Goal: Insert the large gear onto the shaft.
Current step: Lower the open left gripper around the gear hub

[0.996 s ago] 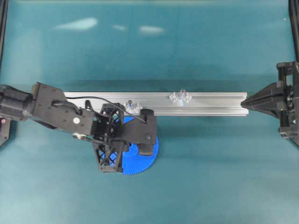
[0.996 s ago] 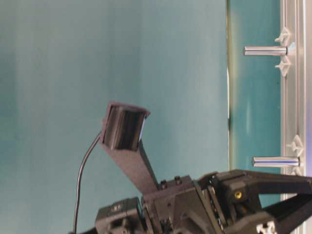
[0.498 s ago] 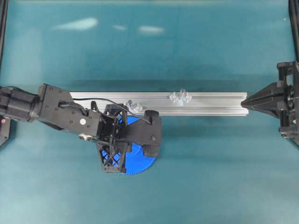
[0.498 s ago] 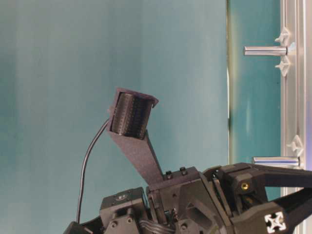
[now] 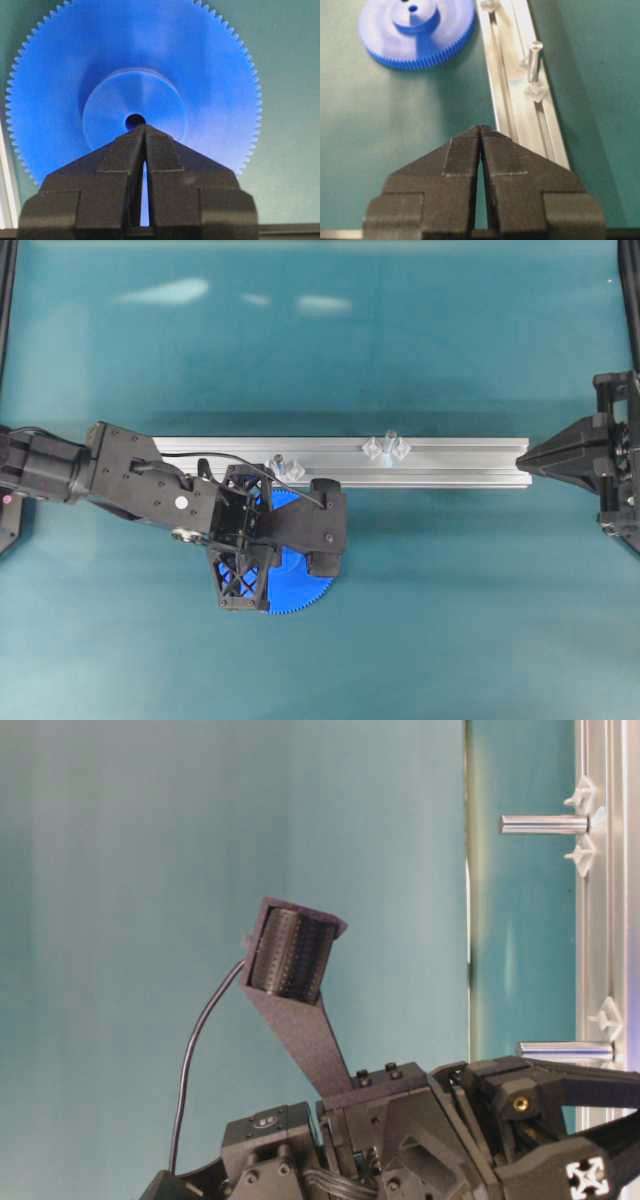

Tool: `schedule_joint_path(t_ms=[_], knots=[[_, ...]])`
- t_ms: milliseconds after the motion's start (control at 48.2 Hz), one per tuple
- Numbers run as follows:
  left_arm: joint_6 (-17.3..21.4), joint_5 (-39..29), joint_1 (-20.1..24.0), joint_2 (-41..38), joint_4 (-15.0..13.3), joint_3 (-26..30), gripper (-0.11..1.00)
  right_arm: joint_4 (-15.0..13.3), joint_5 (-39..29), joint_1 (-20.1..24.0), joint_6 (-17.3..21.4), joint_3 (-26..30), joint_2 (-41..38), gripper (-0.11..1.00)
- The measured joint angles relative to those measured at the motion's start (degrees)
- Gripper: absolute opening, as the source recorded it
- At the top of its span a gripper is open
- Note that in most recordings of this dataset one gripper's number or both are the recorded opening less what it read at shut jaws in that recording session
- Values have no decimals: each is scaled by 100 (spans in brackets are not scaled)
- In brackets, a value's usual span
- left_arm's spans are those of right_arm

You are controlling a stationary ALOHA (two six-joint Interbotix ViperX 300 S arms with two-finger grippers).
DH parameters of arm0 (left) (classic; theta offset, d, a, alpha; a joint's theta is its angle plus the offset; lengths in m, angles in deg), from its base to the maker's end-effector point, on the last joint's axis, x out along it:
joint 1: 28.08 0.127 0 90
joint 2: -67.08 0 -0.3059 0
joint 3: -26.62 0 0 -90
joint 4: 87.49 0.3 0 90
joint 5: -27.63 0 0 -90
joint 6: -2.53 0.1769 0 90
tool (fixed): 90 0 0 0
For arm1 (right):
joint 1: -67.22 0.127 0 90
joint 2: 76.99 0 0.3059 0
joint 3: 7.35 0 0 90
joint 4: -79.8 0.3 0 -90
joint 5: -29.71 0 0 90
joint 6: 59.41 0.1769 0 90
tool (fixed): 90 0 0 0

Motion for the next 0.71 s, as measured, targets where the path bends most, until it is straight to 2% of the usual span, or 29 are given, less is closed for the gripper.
schedule_joint_path(t_ms=[166,270,374,560,623,706], knots=[[18,-35,0,0,9,0,1,0,0,0,0,0,26,9],[18,-44,0,0,9,9,7,0,0,0,0,0,44,9],[18,-44,0,0,9,18,28,0,0,0,0,-18,53,9],[0,-44,0,-62,9,53,80,0,0,0,0,-18,53,9],[0,-53,0,-88,9,53,92,0,0,0,0,-18,53,9],[0,-53,0,-132,9,53,95,0,0,0,0,-18,53,9]])
